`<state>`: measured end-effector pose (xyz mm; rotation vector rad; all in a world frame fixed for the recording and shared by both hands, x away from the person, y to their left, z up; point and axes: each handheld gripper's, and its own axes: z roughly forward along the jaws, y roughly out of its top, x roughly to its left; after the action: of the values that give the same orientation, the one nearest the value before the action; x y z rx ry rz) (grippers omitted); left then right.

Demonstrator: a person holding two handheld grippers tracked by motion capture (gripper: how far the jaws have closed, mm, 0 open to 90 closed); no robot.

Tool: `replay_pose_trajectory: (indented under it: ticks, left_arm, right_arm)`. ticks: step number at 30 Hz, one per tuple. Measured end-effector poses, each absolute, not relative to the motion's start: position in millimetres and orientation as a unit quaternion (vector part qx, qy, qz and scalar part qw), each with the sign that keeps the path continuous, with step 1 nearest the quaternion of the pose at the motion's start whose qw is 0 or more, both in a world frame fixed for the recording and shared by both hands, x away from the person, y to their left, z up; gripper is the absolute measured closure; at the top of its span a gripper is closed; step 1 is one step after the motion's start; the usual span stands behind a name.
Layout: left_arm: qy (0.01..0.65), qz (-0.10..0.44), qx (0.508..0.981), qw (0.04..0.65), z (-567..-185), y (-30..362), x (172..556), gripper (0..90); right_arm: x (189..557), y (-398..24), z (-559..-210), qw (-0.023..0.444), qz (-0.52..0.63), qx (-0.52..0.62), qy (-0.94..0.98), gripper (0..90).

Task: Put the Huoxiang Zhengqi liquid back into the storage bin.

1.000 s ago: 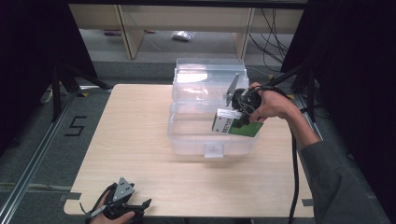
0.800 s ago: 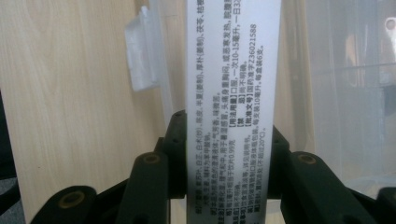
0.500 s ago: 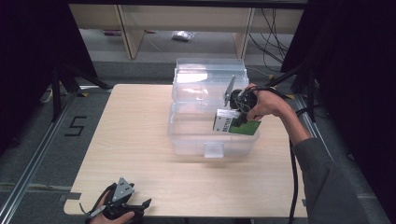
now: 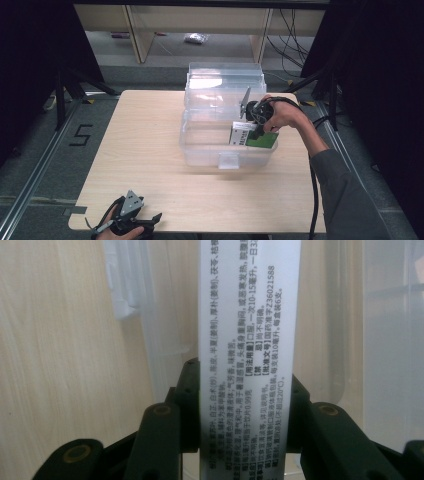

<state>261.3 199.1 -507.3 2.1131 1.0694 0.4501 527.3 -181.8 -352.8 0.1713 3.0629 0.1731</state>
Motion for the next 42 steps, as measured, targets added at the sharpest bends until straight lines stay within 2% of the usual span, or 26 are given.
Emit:
replay_pose_trajectory:
  ticks: [16, 20, 21, 33, 42]
  left_arm:
    - [0.407, 0.169, 0.827, 0.348, -506, 201, 261, 16.5]
    - [0.406, 0.171, 0.827, 0.349, -506, 201, 261, 16.5]
    - [0.406, 0.172, 0.826, 0.351, -506, 201, 261, 16.5]
    - [0.407, 0.171, 0.827, 0.349, -507, 201, 261, 16.5]
    - [0.409, 0.171, 0.825, 0.351, -508, 199, 261, 16.5]
  right_arm:
    - [527, -184, -373, 0.024, 0.046, 0.080, 0.995, 64.4]
    - [529, -184, -378, 0.020, 0.047, 0.060, 0.997, 64.3]
    - [532, -183, -381, 0.032, 0.044, 0.041, 0.998, 64.3]
    - [533, -181, -393, 0.022, 0.022, 0.042, 0.999, 63.5]
    - [528, -183, -374, 0.020, 0.079, 0.079, 0.994, 58.3]
